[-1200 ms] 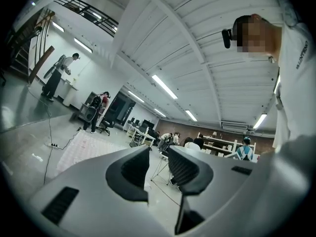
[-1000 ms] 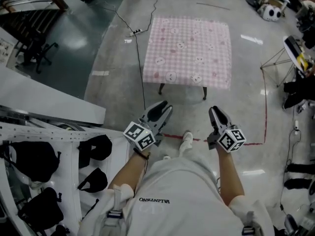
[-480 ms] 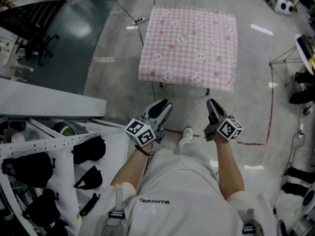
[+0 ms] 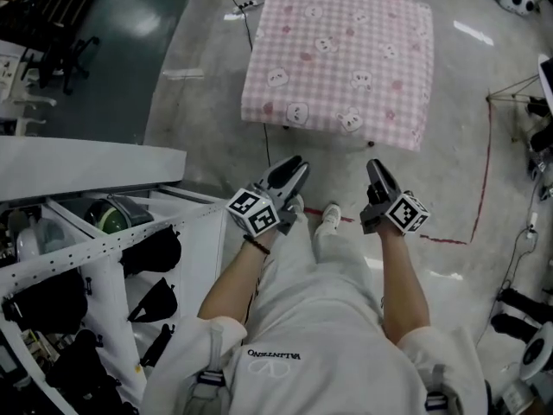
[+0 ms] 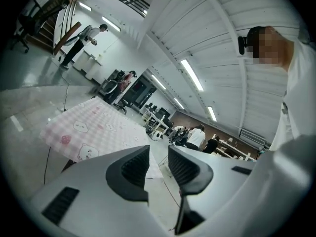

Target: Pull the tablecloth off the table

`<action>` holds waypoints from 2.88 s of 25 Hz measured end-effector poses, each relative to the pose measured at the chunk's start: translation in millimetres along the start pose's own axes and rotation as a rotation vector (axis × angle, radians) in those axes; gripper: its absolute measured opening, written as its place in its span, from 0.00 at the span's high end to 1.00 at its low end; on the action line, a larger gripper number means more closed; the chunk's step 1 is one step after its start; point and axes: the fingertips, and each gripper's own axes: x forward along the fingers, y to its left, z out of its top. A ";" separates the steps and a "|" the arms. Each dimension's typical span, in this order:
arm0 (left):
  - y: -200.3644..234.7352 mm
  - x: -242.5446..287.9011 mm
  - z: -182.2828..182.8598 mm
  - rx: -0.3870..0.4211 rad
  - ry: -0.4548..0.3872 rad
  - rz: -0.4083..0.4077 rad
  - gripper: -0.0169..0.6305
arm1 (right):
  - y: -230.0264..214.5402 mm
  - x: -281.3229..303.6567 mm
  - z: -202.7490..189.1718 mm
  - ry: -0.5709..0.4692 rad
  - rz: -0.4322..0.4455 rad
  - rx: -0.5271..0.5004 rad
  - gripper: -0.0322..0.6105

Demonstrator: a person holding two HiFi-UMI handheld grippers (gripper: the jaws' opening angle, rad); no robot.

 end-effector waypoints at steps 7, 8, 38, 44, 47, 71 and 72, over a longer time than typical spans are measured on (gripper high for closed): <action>54.0 17.7 -36.3 -0.125 0.026 0.002 0.82 | -30.2 30.1 -13.8 -0.011 -0.037 0.086 0.78; 60.8 21.5 -40.1 -0.146 0.027 0.000 0.82 | -33.2 34.4 -17.9 -0.011 -0.037 0.094 0.78; 215.3 107.0 -150.4 -0.475 -0.018 -0.067 0.80 | -156.5 113.0 -69.9 -0.160 -0.102 0.228 0.74; 227.1 120.5 -151.9 -0.515 -0.056 -0.084 0.80 | -166.6 117.7 -65.9 -0.210 -0.099 0.253 0.74; 230.2 126.6 -147.7 -0.531 -0.082 -0.093 0.80 | -167.3 121.2 -60.8 -0.226 -0.082 0.252 0.74; 228.4 133.6 -132.3 -0.676 -0.188 -0.157 0.97 | -155.7 136.2 -39.5 -0.365 -0.021 0.320 0.94; 228.7 133.4 -132.3 -0.677 -0.187 -0.154 0.97 | -155.3 136.2 -39.9 -0.363 -0.022 0.323 0.94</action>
